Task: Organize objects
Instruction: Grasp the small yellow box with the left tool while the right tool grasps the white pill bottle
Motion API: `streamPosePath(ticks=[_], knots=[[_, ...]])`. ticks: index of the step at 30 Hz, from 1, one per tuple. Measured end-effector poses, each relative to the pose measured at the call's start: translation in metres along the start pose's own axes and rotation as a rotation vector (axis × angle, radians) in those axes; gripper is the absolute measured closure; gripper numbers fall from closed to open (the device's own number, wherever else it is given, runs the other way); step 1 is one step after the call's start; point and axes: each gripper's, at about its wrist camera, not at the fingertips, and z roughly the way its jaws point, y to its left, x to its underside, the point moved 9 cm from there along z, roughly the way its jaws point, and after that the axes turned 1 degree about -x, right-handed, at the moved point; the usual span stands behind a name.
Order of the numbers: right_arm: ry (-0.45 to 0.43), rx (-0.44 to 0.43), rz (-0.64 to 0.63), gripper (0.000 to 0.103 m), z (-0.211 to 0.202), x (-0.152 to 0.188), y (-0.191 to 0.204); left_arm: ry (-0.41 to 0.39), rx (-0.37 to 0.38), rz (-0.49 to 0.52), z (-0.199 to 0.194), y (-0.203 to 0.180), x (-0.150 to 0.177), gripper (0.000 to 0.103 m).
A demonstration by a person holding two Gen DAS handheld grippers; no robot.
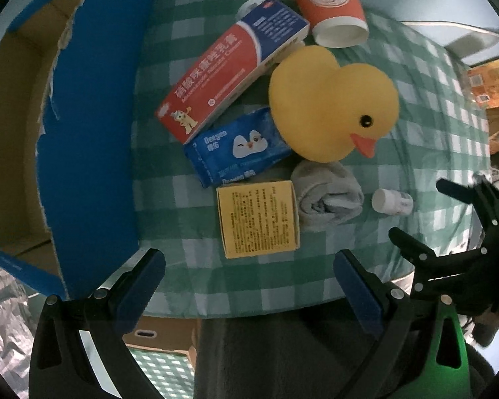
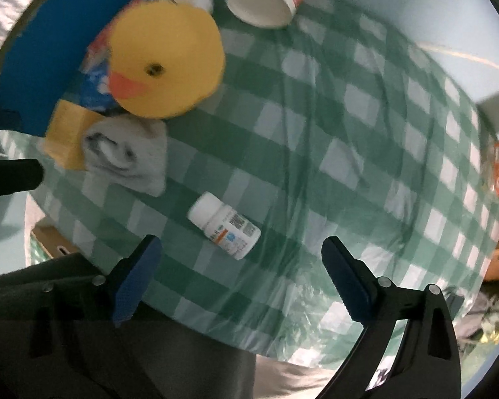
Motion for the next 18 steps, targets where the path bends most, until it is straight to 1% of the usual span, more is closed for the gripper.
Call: streamPosePath(ticks=[2,5,7,11,15,18], knots=[[0.031,-0.036,0.073,0.007,0.004,0.002,-0.003,-0.003,0.005,-0.015,0.002,0.000,-0.002,0.001],[0.051,-0.050,0.181,0.007,0.008,0.002,-0.011,-0.005,0.023,-0.045,0.006,0.002,-0.004,0.001],[0.041,-0.051,0.224,0.007,0.009,0.000,-0.014,0.000,0.034,-0.072,0.009,0.003,-0.006,0.001],[0.058,-0.063,0.297,0.007,0.014,-0.002,-0.016,0.006,0.050,-0.109,0.016,0.007,-0.009,0.001],[0.049,-0.092,0.377,0.007,0.017,-0.007,-0.015,0.005,0.043,-0.100,0.022,0.009,-0.009,0.001],[0.040,-0.092,0.421,0.008,0.018,-0.011,-0.016,0.006,0.047,-0.098,0.026,0.011,-0.010,0.001]])
